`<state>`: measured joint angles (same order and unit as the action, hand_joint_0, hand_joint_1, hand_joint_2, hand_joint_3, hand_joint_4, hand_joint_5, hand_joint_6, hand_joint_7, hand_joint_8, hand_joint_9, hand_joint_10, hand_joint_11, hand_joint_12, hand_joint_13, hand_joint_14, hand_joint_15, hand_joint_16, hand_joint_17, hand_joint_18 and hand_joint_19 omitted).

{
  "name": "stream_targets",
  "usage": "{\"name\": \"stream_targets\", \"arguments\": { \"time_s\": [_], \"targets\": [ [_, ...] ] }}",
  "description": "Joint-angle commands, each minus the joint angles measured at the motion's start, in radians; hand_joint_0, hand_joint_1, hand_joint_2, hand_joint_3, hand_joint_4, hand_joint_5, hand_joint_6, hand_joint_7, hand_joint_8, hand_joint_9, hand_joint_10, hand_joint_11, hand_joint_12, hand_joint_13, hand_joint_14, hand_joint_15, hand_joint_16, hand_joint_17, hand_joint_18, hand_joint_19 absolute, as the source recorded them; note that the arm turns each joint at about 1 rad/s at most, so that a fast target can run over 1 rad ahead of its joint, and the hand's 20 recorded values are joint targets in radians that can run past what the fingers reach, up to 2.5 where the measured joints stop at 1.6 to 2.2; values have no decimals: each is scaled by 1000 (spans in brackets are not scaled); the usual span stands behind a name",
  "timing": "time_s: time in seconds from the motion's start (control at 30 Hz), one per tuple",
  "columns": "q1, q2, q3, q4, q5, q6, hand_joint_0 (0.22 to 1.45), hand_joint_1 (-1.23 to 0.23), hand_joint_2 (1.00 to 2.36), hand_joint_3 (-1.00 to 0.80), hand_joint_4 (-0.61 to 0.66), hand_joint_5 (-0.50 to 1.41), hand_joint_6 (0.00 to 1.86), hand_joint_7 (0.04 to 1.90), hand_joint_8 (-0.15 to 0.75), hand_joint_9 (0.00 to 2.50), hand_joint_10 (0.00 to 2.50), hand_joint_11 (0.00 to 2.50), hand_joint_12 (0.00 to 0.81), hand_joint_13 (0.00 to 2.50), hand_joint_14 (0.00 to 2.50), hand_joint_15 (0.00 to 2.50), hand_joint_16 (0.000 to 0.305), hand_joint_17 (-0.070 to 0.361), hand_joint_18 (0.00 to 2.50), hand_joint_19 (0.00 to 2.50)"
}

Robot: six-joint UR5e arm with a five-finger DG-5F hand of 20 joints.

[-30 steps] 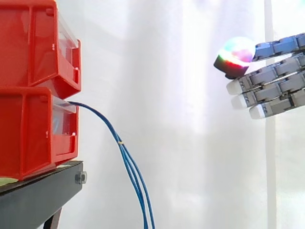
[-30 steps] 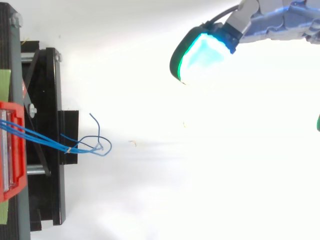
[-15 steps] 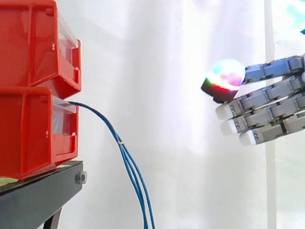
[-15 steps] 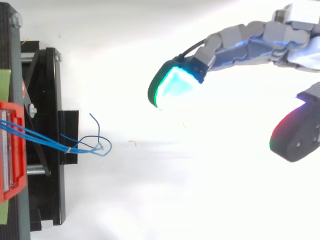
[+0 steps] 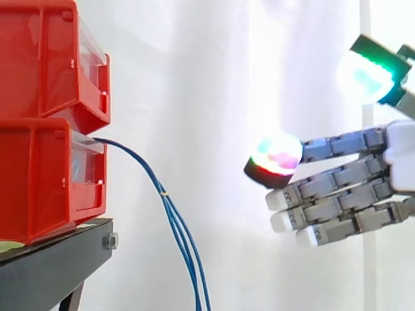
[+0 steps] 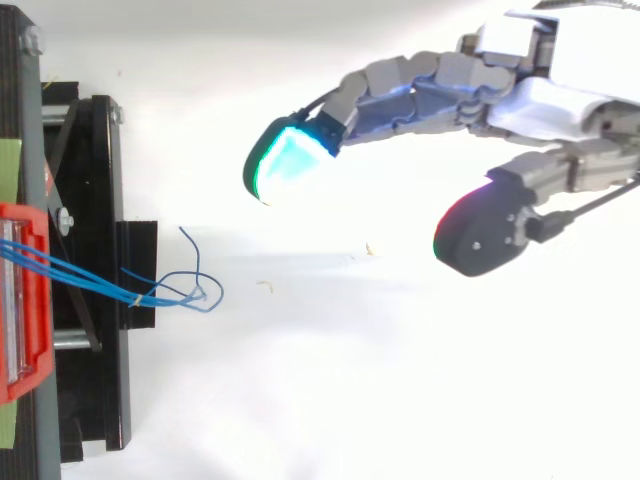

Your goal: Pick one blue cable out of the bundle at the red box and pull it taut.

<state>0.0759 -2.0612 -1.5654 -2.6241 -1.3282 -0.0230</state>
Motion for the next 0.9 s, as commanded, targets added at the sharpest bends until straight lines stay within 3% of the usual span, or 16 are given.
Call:
{"name": "stream_targets", "arguments": {
  "time_s": [0.0, 0.43, 0.47, 0.57, 0.63, 0.67, 0.7, 0.87],
  "targets": [
    [-5, -42, 4, 45, 0, 15, 479, -605, 1000, -500, 294, -186, 502, 703, 296, 436, 1, 89, 350, 318, 5, 140, 57, 129, 220, 208],
    [-10, -79, 11, 76, 0, 5, 485, -603, 1000, -500, 296, -186, 502, 704, 296, 443, 3, 98, 348, 319, 5, 141, 56, 127, 224, 215],
    [-11, -109, 30, 81, 1, 15, 485, -603, 1000, -500, 297, -186, 502, 704, 297, 446, 2, 104, 348, 320, 5, 138, 56, 127, 223, 218],
    [-13, -148, 62, 75, -2, 38, 485, -603, 1000, -500, 295, -186, 502, 703, 296, 448, 2, 93, 348, 321, 4, 139, 56, 127, 224, 218],
    [-15, -197, 136, 52, -25, 74, 487, -603, 1000, -500, 296, -186, 502, 704, 296, 448, 2, 105, 348, 320, 5, 138, 56, 126, 224, 214],
    [-13, -208, 154, 42, -36, 77, 487, -603, 1000, -500, 297, -186, 502, 704, 297, 448, 2, 105, 347, 321, 5, 135, 56, 126, 224, 219],
    [-11, -237, 217, 2, -65, 78, 487, -603, 1000, -500, 297, -186, 502, 704, 296, 448, 2, 106, 347, 322, 4, 139, 56, 126, 224, 218],
    [-8, -290, 317, -60, -80, 81, 490, -601, 1000, -500, 297, -185, 502, 704, 296, 449, 1, 99, 347, 323, 4, 136, 56, 126, 223, 219]
  ]
}}
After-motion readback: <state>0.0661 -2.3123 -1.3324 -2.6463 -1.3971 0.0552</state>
